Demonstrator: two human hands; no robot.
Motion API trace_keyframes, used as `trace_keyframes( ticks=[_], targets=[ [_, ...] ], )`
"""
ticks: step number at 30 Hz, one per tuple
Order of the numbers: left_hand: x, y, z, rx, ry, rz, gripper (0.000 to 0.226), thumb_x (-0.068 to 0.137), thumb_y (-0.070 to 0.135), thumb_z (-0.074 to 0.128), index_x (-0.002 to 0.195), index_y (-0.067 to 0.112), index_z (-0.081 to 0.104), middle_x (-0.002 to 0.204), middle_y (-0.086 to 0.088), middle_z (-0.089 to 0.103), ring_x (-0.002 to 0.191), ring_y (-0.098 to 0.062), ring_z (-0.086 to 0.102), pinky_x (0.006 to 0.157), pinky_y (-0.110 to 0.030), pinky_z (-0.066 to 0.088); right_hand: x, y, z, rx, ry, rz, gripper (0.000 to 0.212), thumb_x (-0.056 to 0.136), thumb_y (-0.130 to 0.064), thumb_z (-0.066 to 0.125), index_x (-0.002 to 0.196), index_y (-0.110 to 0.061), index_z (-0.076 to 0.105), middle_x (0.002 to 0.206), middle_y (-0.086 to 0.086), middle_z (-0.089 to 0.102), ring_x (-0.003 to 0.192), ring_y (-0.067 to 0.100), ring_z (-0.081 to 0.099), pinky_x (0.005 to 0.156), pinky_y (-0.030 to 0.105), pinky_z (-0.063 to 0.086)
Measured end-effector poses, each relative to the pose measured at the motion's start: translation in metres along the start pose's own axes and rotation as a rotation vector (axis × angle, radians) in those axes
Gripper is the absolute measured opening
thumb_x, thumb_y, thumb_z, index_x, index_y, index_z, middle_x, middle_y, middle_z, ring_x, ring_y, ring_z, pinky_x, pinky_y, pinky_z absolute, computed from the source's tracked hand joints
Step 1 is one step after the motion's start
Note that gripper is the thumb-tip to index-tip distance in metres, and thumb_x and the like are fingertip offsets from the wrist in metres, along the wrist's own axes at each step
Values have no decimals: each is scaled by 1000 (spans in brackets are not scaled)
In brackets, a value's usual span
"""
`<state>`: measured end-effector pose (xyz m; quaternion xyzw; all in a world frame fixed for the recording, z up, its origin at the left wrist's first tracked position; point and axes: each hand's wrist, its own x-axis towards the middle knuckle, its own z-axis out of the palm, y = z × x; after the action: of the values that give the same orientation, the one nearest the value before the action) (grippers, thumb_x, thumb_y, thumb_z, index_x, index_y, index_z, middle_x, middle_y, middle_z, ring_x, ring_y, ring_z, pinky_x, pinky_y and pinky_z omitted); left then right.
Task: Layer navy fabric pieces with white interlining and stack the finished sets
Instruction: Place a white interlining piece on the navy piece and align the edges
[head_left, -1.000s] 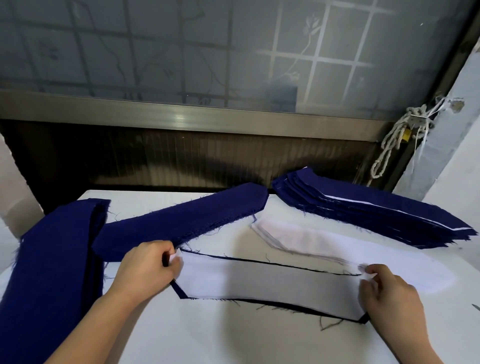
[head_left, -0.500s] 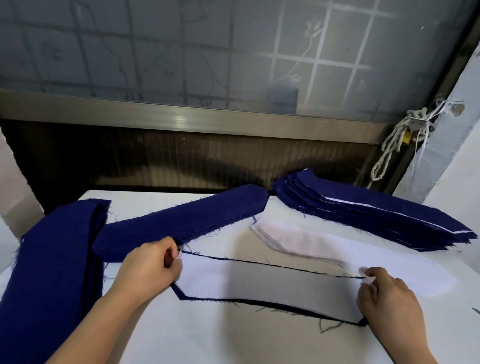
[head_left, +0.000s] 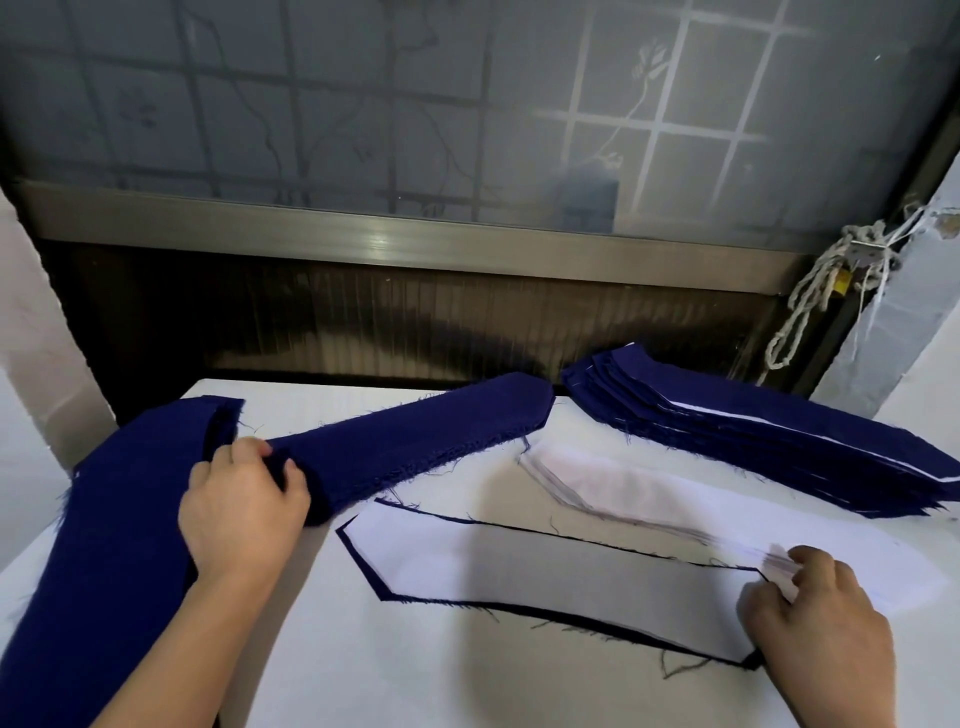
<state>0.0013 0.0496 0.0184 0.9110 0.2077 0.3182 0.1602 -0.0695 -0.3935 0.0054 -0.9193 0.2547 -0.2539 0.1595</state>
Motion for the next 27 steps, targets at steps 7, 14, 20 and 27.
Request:
trace_keyframes(
  ticks=[7,14,20,27],
  targets=[
    [6,-5,4,118,-134,0,18,92,18,63,91,5,76,81,-16,67,85,-40,53,66,-41,38,1,-2,0,-17,-3,-6,40,72,-5,71,109,4,58,100,27,61,89,46,55,78,48,43],
    [3,-5,9,94,-188,122,14,92,21,64,89,10,74,91,-9,66,93,-34,49,75,-42,37,1,-2,2,-27,-9,-46,38,71,-3,72,106,5,59,96,28,62,85,47,54,74,48,44],
    [1,0,16,-148,-313,160,7,87,27,71,80,29,70,130,5,52,125,-21,36,105,-40,24,1,-3,2,-17,-12,-36,37,71,-2,73,105,5,60,96,29,62,85,47,53,75,49,44],
    [4,3,7,-264,-323,49,24,79,24,80,70,34,59,117,6,61,124,-23,49,109,-45,26,1,-4,1,-6,-44,-34,36,72,-4,72,106,2,61,100,26,63,89,46,54,76,47,43]
  ],
)
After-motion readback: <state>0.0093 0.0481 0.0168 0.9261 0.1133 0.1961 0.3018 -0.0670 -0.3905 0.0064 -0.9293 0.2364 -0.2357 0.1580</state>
